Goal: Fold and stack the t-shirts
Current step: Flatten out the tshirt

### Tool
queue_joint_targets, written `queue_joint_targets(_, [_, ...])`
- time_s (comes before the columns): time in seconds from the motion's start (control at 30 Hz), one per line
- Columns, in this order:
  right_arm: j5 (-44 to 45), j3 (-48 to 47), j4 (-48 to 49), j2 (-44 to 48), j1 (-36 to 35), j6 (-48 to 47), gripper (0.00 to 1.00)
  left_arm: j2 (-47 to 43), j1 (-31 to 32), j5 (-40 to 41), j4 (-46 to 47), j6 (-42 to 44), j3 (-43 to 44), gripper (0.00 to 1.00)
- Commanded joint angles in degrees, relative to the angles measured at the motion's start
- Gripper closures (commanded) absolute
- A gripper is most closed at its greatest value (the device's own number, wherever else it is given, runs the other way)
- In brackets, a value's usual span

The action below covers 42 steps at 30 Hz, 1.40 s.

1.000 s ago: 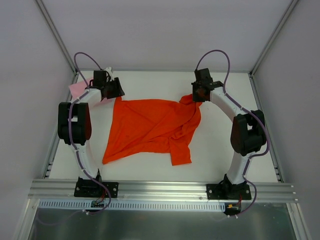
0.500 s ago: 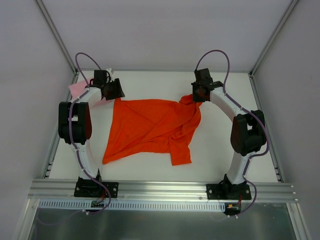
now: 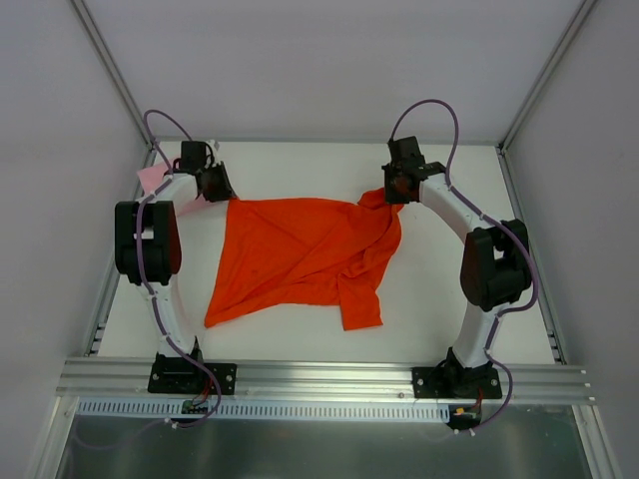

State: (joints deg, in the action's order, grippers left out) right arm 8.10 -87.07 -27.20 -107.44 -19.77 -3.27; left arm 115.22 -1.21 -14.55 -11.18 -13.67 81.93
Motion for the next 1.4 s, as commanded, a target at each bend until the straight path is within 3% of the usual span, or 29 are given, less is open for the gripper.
queue_joint_targets(0.0, [0.16,-0.03,1.01,0.21,0.26,-0.34,0.91,1.24,-0.02,-1.18,-0.95,0.05,2.79,0.87])
queue_joint_targets(0.07, [0.25,-0.12,0.92,0.21,0.35,0.01,0.91,1.15,-0.1,-2.15,-0.34,0.14,2.71,1.0])
queue_joint_targets(0.37, [0.16,0.93,-0.83,1.35,0.26,2.56,0.91,-0.52,-1.33,-2.59,2.04,0.49,3.06,1.0])
queue_joint_targets(0.6, [3.41,9.45,0.4,8.19,0.26,6.6,0.89,-3.5,-2.3,-5.76,2.22,2.42,2.97,1.0])
queue_joint_targets(0.7, [6.49,10.07,-3.99,9.44,0.43,10.55,0.89,-4.21,-2.3,-5.23,2.21,1.98,2.8,1.0])
queue_joint_targets(0.77, [4.13,10.6,-7.59,9.53,0.43,11.26,0.89,-4.48,-2.3,-4.79,1.95,1.72,2.8,1.0])
queue_joint_targets(0.9, [2.01,18.06,-9.8,13.12,0.43,13.46,0.9,-5.0,-2.21,-4.09,1.77,1.81,1.66,1.0])
queue_joint_targets(1.0, [6.21,23.16,-13.39,17.51,0.35,16.27,0.85,-5.09,-2.3,-4.0,1.86,1.81,0.78,1.0])
queue_joint_targets(1.1, [6.15,25.02,-13.67,20.42,0.43,18.29,0.41,-5.0,-2.22,-4.7,2.13,1.63,0.42,1.0])
queue_joint_targets(1.13, [5.88,24.23,-13.67,20.43,0.43,18.04,0.2,-5.0,-2.21,-4.88,2.3,1.54,0.34,1.0])
queue_joint_targets(1.23, [5.7,21.34,-12.97,19.03,0.43,15.94,0.09,-5.27,-2.3,-5.84,2.65,1.54,0.16,1.0])
queue_joint_targets(1.37, [7.11,11.68,-11.38,14.91,0.61,10.92,0.09,-5.27,-2.3,-6.19,2.48,1.98,0.16,1.0])
